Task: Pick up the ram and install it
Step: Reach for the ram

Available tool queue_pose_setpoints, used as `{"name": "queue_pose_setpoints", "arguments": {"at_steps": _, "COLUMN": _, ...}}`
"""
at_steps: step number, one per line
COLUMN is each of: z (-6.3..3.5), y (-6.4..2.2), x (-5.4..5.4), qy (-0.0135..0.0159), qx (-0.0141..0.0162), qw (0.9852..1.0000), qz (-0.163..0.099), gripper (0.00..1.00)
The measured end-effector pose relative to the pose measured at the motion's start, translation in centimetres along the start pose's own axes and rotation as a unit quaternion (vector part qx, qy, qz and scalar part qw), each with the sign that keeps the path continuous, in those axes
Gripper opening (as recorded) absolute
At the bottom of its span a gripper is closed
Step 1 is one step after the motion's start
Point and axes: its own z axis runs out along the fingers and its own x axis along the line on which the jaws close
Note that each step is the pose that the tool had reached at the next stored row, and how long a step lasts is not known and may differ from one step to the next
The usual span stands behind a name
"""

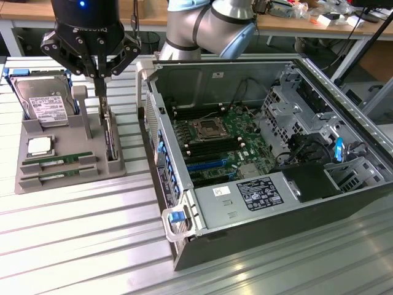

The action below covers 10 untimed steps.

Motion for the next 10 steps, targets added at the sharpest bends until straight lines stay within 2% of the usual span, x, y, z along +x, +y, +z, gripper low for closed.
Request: {"name": "queue_pose_setpoints", "arguments": {"at_steps": 10, "z": -0.04, "y": -0.13, "x": 1.7, "qy": 0.0, "qx": 0.0, "qw": 1.0, "qz": 0.0, "gripper": 0.11}}
